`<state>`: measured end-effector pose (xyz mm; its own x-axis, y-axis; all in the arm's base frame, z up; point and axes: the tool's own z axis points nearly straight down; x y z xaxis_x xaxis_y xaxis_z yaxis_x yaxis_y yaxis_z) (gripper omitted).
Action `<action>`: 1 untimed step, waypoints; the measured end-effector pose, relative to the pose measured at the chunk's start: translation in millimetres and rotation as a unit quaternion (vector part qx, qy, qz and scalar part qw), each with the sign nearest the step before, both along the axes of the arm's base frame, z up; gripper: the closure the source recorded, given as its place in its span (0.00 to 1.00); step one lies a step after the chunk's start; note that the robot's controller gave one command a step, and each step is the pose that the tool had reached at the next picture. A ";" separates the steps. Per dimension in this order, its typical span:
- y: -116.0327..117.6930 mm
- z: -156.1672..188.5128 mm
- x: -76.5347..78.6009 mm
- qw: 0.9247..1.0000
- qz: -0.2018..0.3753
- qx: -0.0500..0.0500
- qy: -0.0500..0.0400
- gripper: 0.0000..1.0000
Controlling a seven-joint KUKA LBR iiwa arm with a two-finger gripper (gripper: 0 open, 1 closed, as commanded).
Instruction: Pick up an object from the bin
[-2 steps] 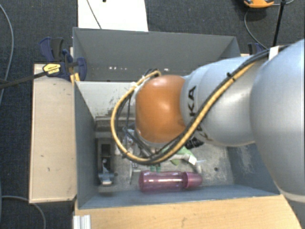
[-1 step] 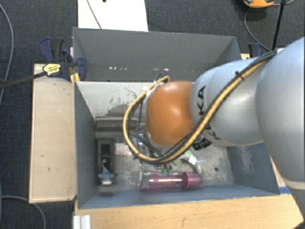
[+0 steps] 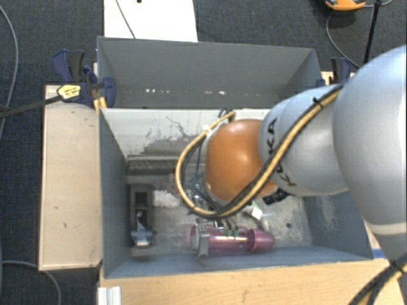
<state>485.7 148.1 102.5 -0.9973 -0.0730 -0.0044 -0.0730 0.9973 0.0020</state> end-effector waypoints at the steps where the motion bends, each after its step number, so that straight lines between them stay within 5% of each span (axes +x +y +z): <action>1: -26.2 -22.3 -4.3 1.000 -0.013 0.000 0.003 1.00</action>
Offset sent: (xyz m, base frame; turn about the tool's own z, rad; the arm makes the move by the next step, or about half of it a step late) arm 0.0000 0.0000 0.0000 0.0000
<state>481.5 121.9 80.2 -0.9989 -0.0462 0.0011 -0.0462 0.9989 0.0026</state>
